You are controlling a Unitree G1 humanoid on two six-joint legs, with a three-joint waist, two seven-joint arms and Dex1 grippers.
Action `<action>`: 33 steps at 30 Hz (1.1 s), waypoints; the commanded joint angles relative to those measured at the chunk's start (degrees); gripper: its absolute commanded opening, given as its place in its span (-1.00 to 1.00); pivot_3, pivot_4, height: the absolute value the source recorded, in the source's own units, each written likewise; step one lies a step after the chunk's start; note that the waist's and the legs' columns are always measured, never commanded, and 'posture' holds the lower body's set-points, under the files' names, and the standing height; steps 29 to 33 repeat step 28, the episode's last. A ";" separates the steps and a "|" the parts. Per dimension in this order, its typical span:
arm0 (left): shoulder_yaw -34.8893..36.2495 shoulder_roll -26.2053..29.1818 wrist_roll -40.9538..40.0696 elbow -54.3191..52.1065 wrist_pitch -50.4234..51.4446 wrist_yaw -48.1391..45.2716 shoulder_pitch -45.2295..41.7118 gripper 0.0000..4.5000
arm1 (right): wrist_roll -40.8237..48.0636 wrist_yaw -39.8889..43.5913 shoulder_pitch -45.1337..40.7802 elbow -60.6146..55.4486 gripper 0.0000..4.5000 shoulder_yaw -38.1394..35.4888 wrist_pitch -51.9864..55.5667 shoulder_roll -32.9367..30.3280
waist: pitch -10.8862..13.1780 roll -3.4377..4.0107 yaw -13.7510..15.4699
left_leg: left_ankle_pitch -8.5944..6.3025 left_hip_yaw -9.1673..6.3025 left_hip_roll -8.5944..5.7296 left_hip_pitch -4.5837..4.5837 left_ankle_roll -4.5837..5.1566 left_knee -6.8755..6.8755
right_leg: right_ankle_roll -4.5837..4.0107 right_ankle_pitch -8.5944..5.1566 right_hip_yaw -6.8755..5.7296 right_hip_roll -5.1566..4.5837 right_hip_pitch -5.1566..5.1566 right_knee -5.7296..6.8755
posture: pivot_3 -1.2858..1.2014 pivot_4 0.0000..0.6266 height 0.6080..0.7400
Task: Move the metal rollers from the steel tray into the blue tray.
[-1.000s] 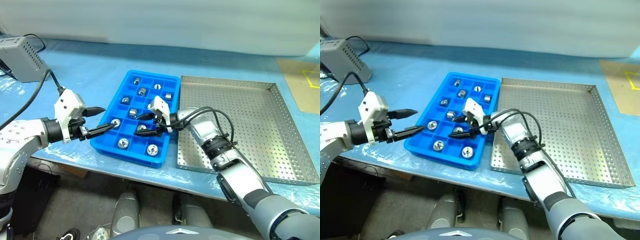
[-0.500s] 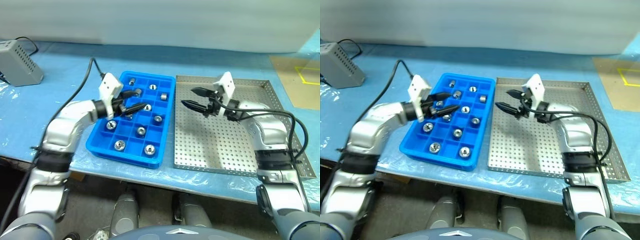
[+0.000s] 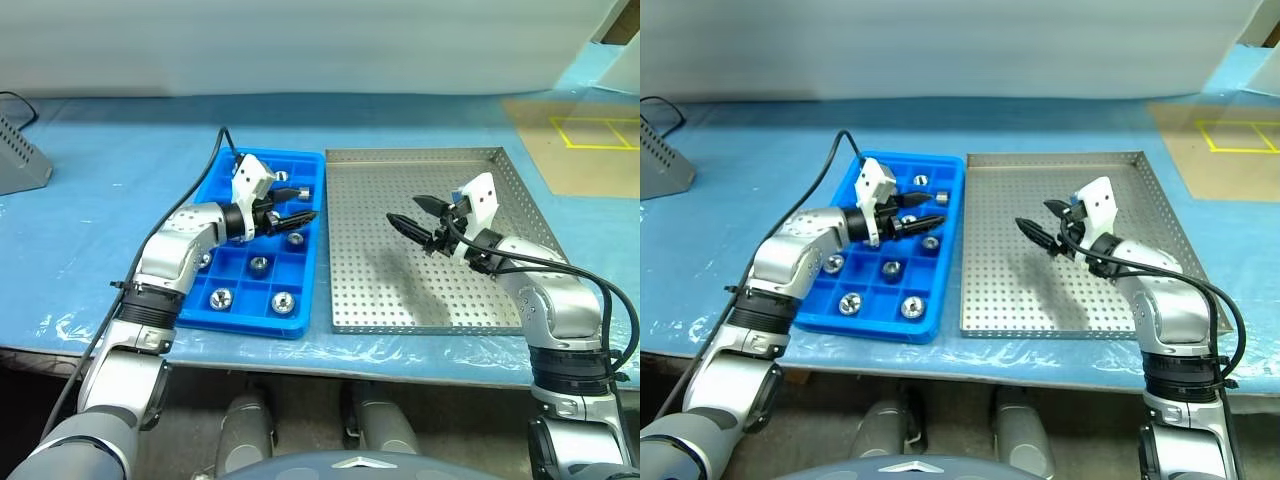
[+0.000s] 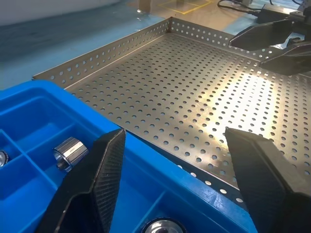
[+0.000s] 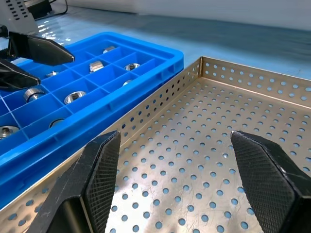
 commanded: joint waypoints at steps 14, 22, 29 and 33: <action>4.89 -0.21 -1.29 -10.49 2.44 6.42 7.07 0.54 | -0.37 5.08 -9.76 9.00 0.64 5.17 -4.32 -2.13 | 0.00 0.00 1.63 | -0.01 -0.01 0.02 -0.01 0.01 -0.04 | -0.01 0.00 -0.05 -0.03 -0.01 -0.01 | -0.10 -0.52 1.00; 5.19 0.01 -1.54 -12.21 3.04 7.68 8.16 0.54 | -0.68 5.33 -10.86 10.68 0.64 6.30 -5.39 -2.16 | 0.00 0.00 2.60 | 0.00 -0.01 0.02 -0.01 0.00 -0.06 | -0.01 0.00 -0.04 -0.04 -0.02 -0.02 | -0.08 -0.52 1.00; 5.23 0.39 -1.58 -11.67 3.06 7.40 7.51 0.54 | -0.56 5.52 -11.21 10.89 0.64 6.41 -5.73 -2.01 | 0.00 0.00 2.68 | 0.00 0.00 0.00 0.00 0.00 -0.06 | -0.01 0.00 -0.04 -0.08 -0.02 -0.01 | -0.10 -0.52 1.00; 5.23 0.39 -1.58 -11.67 3.06 7.40 7.51 0.54 | -0.56 5.52 -11.21 10.89 0.64 6.41 -5.73 -2.01 | 0.00 0.00 2.68 | 0.00 0.00 0.00 0.00 0.00 -0.06 | -0.01 0.00 -0.04 -0.08 -0.02 -0.01 | -0.10 -0.52 1.00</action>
